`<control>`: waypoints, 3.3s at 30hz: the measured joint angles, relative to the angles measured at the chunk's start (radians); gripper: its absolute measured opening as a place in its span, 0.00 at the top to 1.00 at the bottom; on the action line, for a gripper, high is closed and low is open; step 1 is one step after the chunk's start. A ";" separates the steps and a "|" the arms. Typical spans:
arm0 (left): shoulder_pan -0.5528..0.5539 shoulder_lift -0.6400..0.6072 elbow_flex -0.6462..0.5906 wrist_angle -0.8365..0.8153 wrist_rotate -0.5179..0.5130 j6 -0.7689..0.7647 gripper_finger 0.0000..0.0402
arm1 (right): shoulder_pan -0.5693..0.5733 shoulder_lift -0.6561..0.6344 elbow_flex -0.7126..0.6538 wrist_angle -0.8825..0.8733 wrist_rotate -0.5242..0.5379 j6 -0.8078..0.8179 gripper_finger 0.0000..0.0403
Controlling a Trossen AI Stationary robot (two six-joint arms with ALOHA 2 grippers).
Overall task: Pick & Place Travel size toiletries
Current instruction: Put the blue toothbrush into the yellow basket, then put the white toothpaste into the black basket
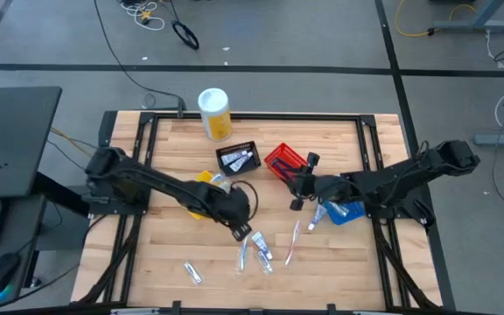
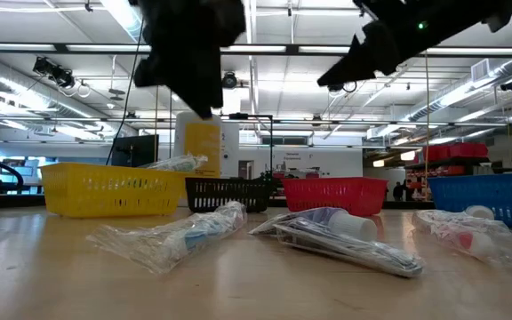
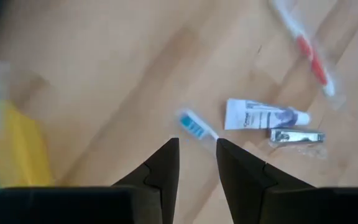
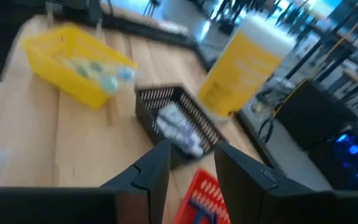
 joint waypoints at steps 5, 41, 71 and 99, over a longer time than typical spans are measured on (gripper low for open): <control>-0.001 0.105 0.000 0.002 0.050 -0.023 0.72 | -0.024 0.001 0.000 -0.065 -0.012 0.035 0.66; -0.071 0.289 0.007 0.044 0.020 -0.065 0.90 | -0.206 0.001 0.000 0.064 -0.118 -0.051 0.66; 0.088 -0.028 -0.092 -0.297 -0.502 0.116 0.89 | -0.218 0.001 0.000 0.017 -0.223 -0.005 0.66; 0.071 -0.040 0.049 -0.497 -0.279 0.149 0.53 | -0.218 0.001 0.000 -0.050 -0.223 -0.005 0.66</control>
